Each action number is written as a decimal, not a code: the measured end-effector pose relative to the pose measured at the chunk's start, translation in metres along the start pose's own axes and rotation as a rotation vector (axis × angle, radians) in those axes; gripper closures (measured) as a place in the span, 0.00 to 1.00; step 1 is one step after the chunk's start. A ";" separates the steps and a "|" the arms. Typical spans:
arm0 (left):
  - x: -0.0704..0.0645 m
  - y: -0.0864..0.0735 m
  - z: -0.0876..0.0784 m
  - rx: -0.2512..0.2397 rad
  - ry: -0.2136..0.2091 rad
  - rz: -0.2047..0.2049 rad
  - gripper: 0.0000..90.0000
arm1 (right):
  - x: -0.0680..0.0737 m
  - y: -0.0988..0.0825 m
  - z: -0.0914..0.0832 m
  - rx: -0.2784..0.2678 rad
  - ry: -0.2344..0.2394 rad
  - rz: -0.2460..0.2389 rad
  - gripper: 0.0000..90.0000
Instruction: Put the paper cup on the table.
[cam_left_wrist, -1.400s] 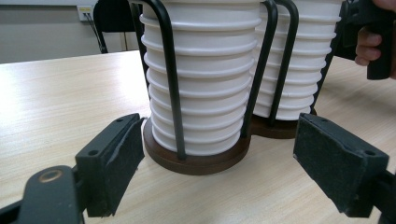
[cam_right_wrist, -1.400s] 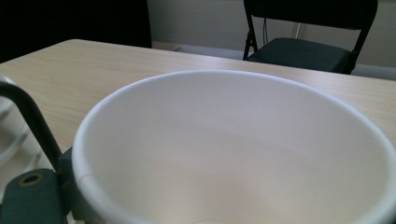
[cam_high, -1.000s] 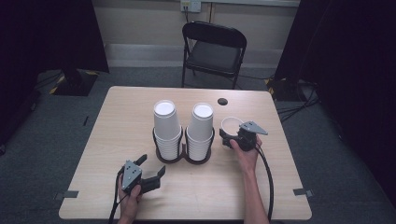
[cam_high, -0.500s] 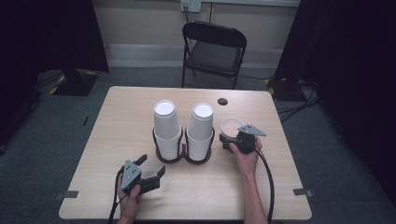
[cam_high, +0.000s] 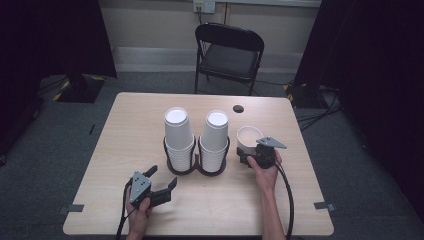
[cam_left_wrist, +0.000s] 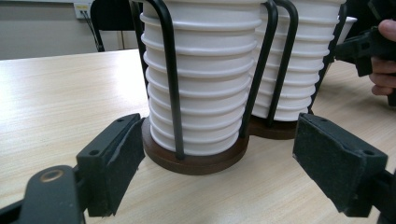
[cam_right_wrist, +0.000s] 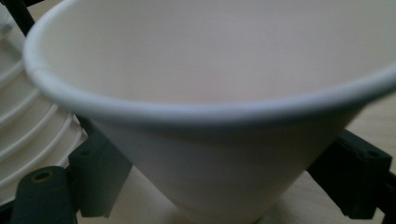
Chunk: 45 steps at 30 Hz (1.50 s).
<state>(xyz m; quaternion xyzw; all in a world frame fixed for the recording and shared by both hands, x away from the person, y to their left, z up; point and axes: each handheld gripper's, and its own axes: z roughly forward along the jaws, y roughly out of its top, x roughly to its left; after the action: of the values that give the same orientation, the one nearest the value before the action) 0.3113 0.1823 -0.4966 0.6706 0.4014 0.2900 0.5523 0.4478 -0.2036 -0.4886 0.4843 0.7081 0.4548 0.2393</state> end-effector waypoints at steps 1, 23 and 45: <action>0.000 0.000 0.000 0.001 0.002 0.000 0.18 | 0.000 0.000 -0.002 -0.002 0.001 0.003 0.14; -0.003 0.000 -0.001 -0.008 0.040 0.010 0.20 | 0.011 -0.008 -0.039 -0.056 -0.003 0.055 0.15; -0.006 -0.001 -0.002 0.002 0.093 -0.012 0.19 | 0.050 -0.035 -0.101 -0.258 0.049 0.062 0.17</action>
<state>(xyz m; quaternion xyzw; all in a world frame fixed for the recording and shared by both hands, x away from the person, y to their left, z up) 0.3066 0.1777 -0.4964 0.6545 0.4309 0.3174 0.5341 0.3312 -0.2041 -0.4667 0.4598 0.6339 0.5610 0.2684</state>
